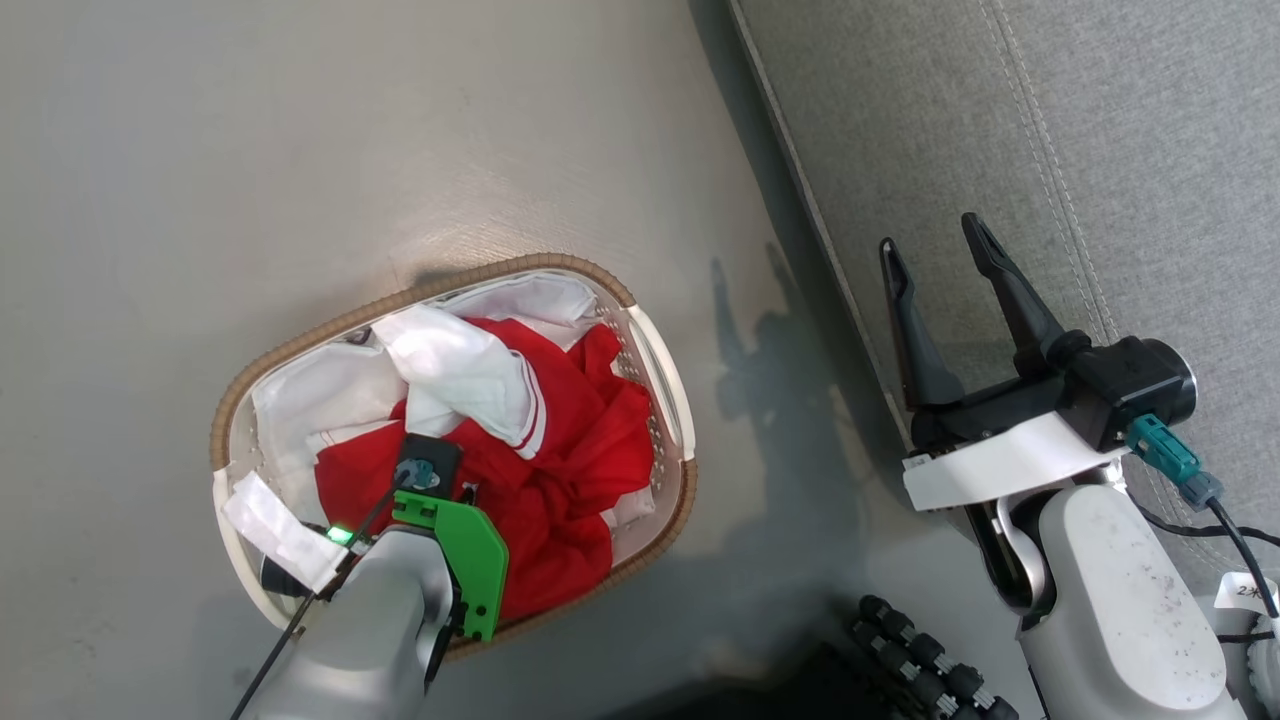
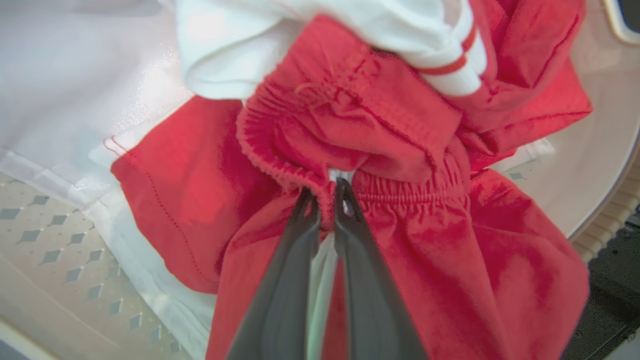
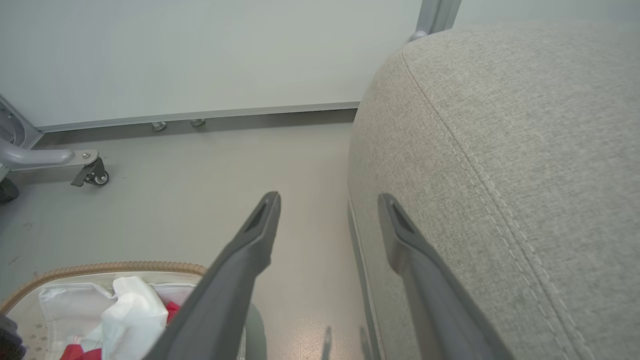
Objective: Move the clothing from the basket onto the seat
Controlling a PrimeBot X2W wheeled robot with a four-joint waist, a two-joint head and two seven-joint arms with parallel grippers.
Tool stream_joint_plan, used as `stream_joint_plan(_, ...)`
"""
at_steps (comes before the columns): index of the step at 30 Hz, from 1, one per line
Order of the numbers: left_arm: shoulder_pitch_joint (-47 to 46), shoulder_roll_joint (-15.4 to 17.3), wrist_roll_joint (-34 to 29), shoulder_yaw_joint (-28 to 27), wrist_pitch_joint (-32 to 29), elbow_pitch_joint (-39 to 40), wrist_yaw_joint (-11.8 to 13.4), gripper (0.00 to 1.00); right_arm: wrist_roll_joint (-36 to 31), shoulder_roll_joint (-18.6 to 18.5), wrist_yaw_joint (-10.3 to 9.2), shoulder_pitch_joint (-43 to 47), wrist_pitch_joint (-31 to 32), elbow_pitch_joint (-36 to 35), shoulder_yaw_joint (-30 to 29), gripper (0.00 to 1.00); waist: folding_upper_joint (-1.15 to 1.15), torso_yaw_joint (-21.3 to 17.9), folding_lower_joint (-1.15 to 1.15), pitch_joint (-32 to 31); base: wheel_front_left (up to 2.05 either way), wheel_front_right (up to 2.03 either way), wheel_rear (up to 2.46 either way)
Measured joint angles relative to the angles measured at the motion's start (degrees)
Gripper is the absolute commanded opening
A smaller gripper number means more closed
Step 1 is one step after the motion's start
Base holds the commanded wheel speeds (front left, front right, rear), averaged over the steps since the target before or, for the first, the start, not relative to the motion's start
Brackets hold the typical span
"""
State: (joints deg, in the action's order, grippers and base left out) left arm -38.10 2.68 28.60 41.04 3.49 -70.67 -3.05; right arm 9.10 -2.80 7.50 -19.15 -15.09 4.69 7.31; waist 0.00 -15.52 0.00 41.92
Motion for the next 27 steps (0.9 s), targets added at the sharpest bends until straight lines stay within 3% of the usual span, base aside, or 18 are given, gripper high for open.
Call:
stream_joint_plan(12,3.5,0.0,0.1,3.3,6.8,2.3,-1.5,0.00,-1.9,0.0,0.00,2.2,0.0,2.2,-0.8,1.00,0.00,2.5,0.00,-6.8,0.00,0.00,0.00)
stream_joint_plan(27,7.8,1.1,0.0,4.1,11.2,8.8,-1.2,0.00,-6.0,0.0,0.01,9.6,0.0,5.1,-2.6,1.00,0.00,6.7,0.00,-22.4,0.00,0.00,0.00)
